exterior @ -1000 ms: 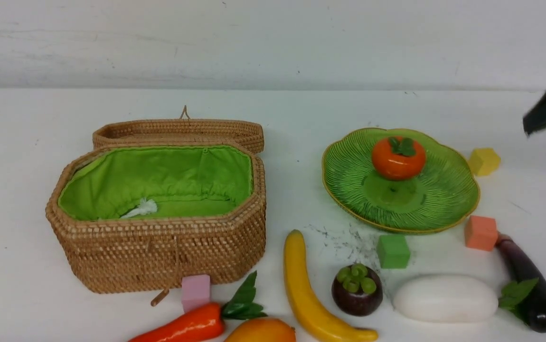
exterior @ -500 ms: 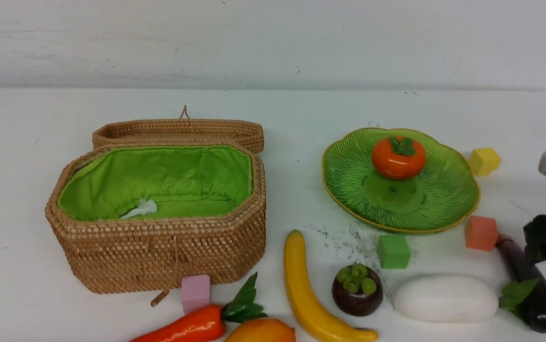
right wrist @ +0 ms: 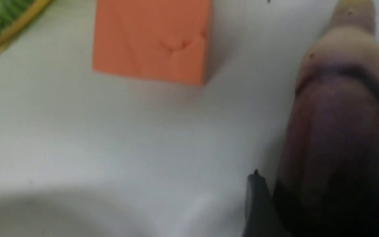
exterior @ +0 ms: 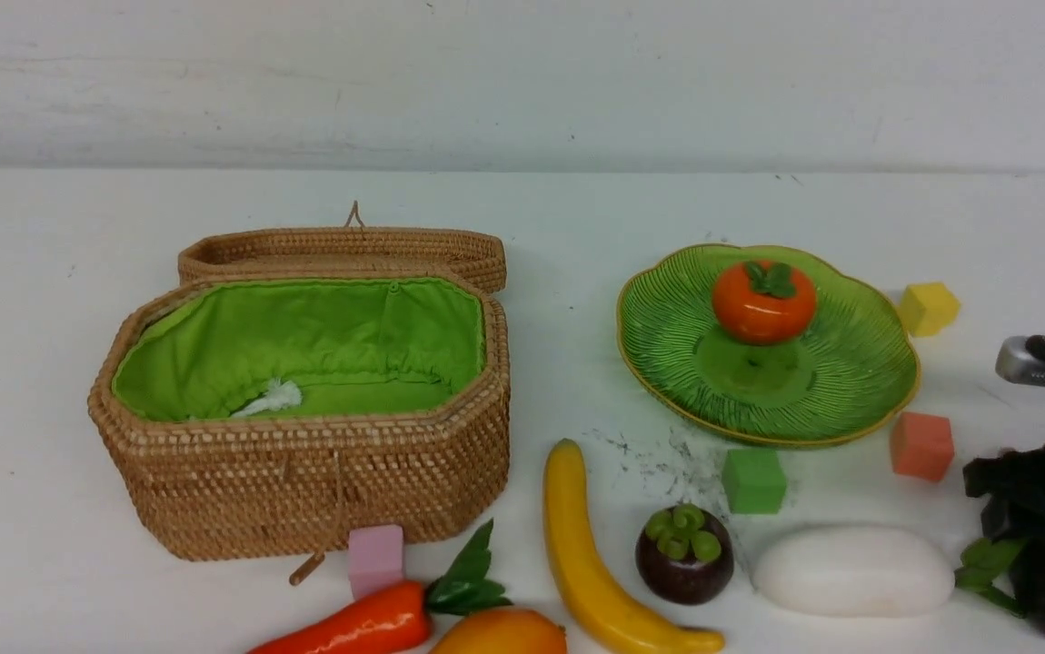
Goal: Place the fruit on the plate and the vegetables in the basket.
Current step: Grab an eggplant with your right arm and place it in the basket on the left.
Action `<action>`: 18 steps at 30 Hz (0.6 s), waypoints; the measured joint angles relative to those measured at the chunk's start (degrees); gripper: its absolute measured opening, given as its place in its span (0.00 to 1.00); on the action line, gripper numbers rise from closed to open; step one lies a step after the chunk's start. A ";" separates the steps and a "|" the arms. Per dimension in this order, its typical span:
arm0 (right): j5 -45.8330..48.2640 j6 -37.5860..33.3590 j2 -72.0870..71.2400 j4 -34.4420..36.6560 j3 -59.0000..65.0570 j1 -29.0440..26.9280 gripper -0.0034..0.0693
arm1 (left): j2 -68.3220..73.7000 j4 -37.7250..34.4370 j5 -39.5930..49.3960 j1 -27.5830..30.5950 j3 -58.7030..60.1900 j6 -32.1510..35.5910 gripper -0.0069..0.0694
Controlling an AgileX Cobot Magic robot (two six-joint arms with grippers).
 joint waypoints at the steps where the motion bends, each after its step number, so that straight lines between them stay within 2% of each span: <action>1: 0.44 0.00 -0.71 -0.34 0.05 -0.04 0.57 | 0.00 0.00 0.00 0.00 0.00 0.00 0.40; 6: 1.28 0.06 -9.70 -1.05 -1.28 -0.34 0.57 | 0.00 0.00 0.00 0.00 0.00 0.00 0.40; 10: 1.49 -4.91 -19.16 3.84 -8.94 4.34 0.57 | 0.00 0.00 0.00 0.00 0.00 0.00 0.40; 13: 1.67 -13.63 -21.80 11.13 -15.83 11.26 0.57 | 0.00 0.00 0.00 0.00 0.00 0.00 0.40; 15: 3.67 -24.37 -21.03 20.92 -22.41 19.06 0.57 | 0.00 0.00 0.00 0.00 0.00 0.00 0.40; 18: 7.68 -35.71 -16.52 31.52 -30.03 28.02 0.57 | 0.00 0.00 0.00 0.00 0.00 0.00 0.40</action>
